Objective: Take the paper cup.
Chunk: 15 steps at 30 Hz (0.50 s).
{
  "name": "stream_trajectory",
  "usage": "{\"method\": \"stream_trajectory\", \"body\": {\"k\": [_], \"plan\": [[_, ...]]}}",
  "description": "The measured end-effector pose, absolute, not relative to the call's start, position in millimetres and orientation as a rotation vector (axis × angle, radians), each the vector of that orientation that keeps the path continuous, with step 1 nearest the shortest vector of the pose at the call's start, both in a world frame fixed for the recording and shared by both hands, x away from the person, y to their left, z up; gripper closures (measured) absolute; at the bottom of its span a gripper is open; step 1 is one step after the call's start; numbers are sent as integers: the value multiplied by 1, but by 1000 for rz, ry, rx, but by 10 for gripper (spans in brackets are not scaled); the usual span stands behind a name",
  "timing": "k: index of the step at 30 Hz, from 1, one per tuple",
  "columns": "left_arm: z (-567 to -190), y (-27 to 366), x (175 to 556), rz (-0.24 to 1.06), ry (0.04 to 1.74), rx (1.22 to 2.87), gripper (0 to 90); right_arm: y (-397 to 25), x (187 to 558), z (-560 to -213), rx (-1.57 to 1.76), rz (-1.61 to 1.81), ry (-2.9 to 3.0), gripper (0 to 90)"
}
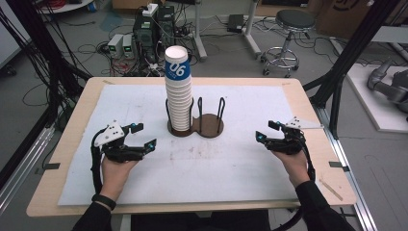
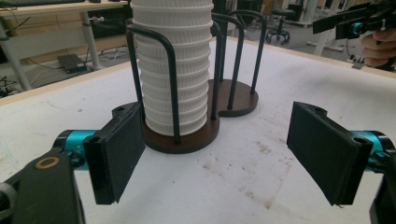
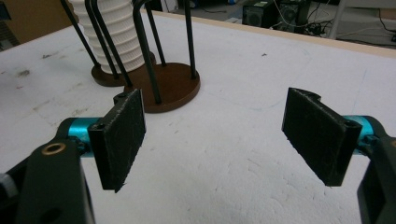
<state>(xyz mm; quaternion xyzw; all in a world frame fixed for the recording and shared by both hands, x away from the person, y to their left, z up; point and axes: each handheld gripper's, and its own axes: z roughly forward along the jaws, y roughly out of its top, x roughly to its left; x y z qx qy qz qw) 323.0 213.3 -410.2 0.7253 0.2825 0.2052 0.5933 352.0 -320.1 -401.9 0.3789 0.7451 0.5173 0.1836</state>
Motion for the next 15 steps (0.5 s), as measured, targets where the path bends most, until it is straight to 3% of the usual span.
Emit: {"method": "stream_trajectory", "body": {"k": [15], "plan": [[-400,208,325,456,650,1682,137,-321,347,-400,1054,1432,2099,222]]}}
